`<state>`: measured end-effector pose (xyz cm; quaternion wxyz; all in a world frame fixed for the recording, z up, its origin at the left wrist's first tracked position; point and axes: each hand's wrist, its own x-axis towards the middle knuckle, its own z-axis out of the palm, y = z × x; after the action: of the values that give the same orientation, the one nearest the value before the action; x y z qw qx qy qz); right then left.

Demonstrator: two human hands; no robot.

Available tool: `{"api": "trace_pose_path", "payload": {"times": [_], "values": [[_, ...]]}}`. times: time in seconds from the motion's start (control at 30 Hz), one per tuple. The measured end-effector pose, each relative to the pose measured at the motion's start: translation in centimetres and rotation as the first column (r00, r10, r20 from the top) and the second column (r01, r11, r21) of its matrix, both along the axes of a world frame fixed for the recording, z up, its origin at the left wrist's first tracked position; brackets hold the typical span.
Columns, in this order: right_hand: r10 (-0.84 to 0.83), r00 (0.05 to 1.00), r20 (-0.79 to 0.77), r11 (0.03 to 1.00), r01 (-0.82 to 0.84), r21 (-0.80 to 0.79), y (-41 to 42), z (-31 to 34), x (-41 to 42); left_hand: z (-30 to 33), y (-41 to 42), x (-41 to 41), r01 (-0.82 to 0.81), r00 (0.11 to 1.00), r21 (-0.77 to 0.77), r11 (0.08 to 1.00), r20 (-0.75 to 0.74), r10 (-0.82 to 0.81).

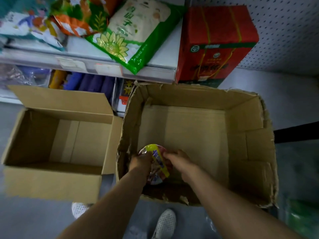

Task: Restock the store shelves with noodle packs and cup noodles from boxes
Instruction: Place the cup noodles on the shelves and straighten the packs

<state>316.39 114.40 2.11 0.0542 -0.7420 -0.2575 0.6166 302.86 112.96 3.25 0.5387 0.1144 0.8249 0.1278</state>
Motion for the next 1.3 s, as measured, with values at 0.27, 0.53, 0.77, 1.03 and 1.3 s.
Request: {"api": "trace_pose_path", "payload": {"times": [0.27,0.53,0.77,1.03,1.3], "values": [[-0.005,0.995,-0.097,0.999,0.001,-0.042,-0.3,-0.8,-0.7,-1.6,-0.6,0.2,-0.179,0.973,-0.110,0.978,0.129,0.192],[-0.062,0.988,-0.143,0.996,0.070,0.050,0.8,-0.5,1.0,-1.9,0.1,0.7,-0.159,0.986,-0.074,0.984,0.039,0.163],[-0.331,0.923,-0.196,0.929,0.355,0.105,2.5,3.5,3.3,2.3,2.2,-0.1,-0.216,0.974,0.123,0.969,0.104,0.203],[-0.431,0.839,-0.333,0.834,0.511,0.209,5.5,12.1,2.9,9.5,5.5,-1.4,-0.332,0.921,0.313,0.890,0.311,0.235],[-0.443,0.762,-0.472,0.764,0.597,0.247,5.5,21.0,2.0,19.7,5.5,-3.4,-0.161,0.903,0.604,0.780,0.410,-0.131]]}}
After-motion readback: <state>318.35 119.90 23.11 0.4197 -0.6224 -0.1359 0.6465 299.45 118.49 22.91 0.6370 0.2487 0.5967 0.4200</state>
